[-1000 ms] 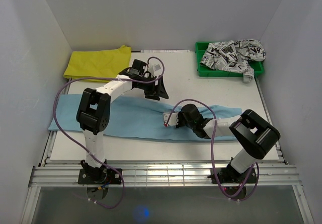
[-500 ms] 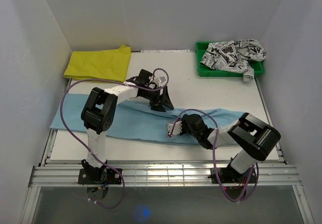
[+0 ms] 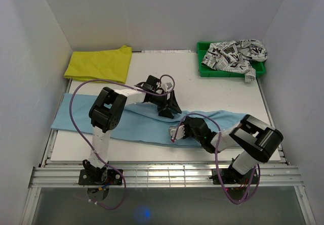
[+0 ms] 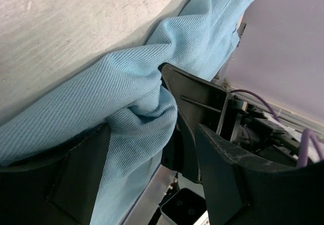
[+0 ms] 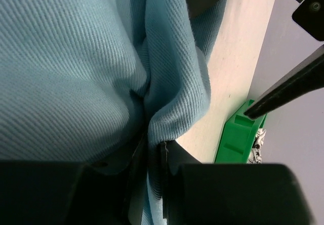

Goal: Fold and stack the trousers
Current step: Fold the trousers

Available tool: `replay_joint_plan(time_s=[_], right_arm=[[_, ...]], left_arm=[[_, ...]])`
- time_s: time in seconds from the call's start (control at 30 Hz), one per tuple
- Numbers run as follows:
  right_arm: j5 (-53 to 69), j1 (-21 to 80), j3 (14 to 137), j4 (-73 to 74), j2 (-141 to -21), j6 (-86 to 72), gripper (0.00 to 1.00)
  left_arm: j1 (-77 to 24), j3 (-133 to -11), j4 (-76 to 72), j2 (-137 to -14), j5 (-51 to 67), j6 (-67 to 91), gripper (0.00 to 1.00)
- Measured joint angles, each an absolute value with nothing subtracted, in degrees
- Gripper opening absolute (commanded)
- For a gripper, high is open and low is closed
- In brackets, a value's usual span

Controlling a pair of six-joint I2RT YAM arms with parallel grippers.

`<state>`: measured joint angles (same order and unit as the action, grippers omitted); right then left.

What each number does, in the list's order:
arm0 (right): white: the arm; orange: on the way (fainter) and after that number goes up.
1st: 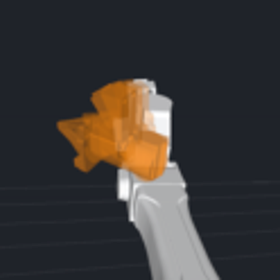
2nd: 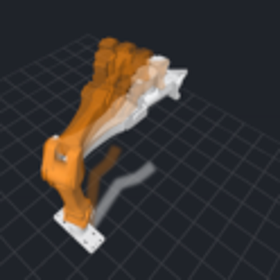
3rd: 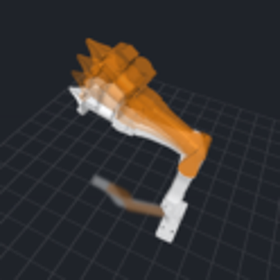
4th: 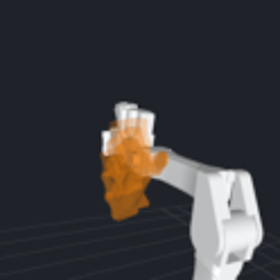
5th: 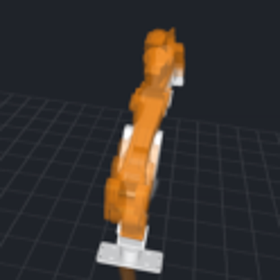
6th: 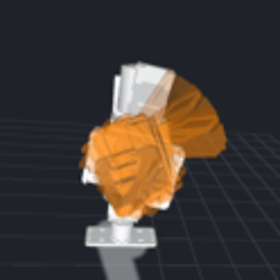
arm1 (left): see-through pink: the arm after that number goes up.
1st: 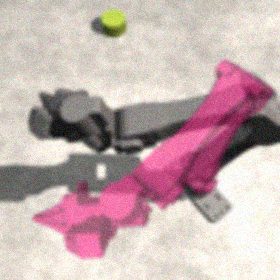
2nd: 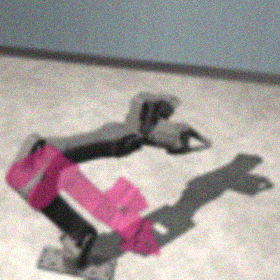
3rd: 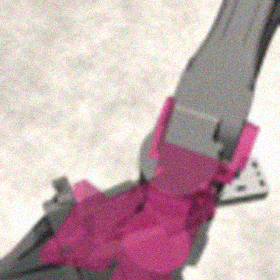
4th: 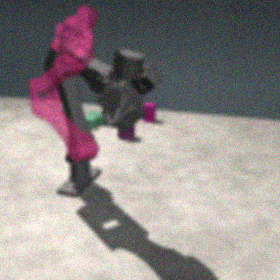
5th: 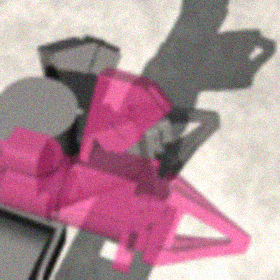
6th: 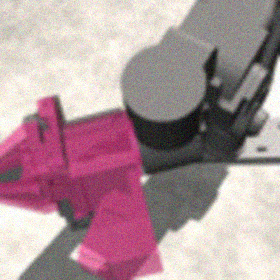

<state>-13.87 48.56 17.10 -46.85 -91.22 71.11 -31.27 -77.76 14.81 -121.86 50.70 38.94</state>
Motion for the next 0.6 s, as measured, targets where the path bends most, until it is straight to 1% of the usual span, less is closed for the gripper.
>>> replay_joint_plan(time_s=[0.03, 0.07, 0.1, 0.13, 0.17, 0.23, 0.37, 0.47, 0.5, 0.53, 0.6], right_arm=[[-14.0, 48.7, 16.8, -47.0, -91.1, 71.2, 0.22], [-14.3, 48.8, 16.6, -47.2, -91.0, 71.2, 0.23], [-14.8, 48.9, 16.3, -47.7, -91.0, 71.2, 0.26], [-15.2, 49.1, 16.1, -47.9, -91.0, 71.2, 0.40], [-15.8, 49.3, 15.9, -48.2, -91.0, 71.1, 0.49], [-17.3, 49.8, 15.9, -50.2, -90.8, 72.0, 0.64], [-19.2, 50.7, 16.0, -52.5, -91.1, 72.4, 0.66], [-20.3, 51.1, 16.0, -52.8, -91.2, 72.2, 0.67], [-20.5, 51.2, 16.0, -52.7, -91.1, 72.0, 0.65], [-20.7, 51.2, 16.0, -52.5, -90.9, 71.8, 0.60], [-20.5, 51.2, 15.8, -49.7, -89.1, 70.7, 0.54]], left_arm=[[-31.3, -77.8, 14.1, -122.1, 51.1, 39.9, 0.80], [-31.3, -77.8, 13.3, -122.3, 51.5, 40.9, 0.82], [-31.3, -77.7, 12.1, -122.6, 52.0, 42.1, 0.84], [-31.3, -77.6, 10.7, -122.9, 52.6, 43.2, 0.84], [-31.3, -77.4, 8.8, -123.3, 53.3, 44.6, 0.86], [-31.4, -76.6, 4.7, -123.7, 53.9, 46.9, 0.86], [-31.7, -74.8, -1.4, -124.4, 54.0, 50.5, 0.86], [-31.7, -74.3, -2.5, -124.4, 53.3, 52.4, 0.84], [-31.6, -74.0, -2.8, -124.4, 52.9, 53.0, 0.84], [-31.5, -73.6, -3.0, -124.4, 52.6, 53.7, 0.85], [-31.1, -73.0, -3.6, -124.4, 52.5, 54.8, 0.85]])
